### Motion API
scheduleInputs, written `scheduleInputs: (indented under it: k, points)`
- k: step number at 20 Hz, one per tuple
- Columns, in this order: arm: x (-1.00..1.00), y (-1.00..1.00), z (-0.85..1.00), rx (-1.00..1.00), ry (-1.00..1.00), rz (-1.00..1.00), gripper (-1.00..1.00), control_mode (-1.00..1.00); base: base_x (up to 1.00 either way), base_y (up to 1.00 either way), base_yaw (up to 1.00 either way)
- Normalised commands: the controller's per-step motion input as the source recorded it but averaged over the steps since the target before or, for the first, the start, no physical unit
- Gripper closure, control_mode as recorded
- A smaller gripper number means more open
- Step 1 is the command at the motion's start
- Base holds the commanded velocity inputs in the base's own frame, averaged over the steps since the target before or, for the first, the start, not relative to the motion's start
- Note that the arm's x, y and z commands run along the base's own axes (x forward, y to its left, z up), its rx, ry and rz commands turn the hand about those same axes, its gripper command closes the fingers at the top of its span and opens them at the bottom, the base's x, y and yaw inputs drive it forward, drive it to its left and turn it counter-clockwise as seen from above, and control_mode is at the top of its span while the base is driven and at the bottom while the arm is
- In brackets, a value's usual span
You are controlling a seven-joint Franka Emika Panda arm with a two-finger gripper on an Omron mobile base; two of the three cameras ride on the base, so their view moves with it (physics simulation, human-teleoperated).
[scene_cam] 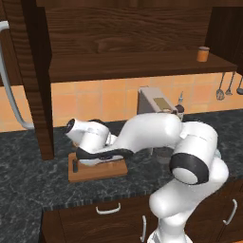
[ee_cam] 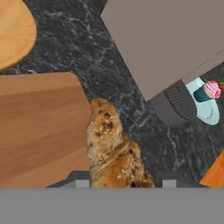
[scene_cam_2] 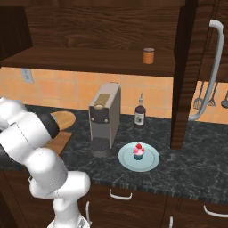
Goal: From the different types of pastries on the counter, select a croissant and place it on the cutting board. Then retrieve a jar of jam from the cabinet and place it alongside the croissant on the cutting board.
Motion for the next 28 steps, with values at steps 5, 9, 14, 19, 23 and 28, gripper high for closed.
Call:
scheduleInputs:
  k: [5,9,14,19,23,28]
  points:
    - [-0.49,-0.01,0.73,0.00,-0.35,0.00,1.00,-1.00,0.00,0.00,0.00]
    - [-0.25,-0.11,1.00,0.25,-0.07,0.02,1.00,-1.00,0.00,0.00,0.00]
    - [-0.02,-0.41,0.55,0.47,0.18,0.38,1.00,-1.00,0.00,0.00,0.00]
    - [0.40,-0.08,-0.50,0.26,0.08,0.63,1.00,-1.00,0.00,0.00,0.00]
    - [0.46,0.03,-0.88,0.03,0.00,0.53,1.00,-1.00,0.00,0.00,0.00]
    - [0.96,0.63,-0.07,-0.04,0.24,0.11,1.00,-1.00,0.00,0.00,0.00]
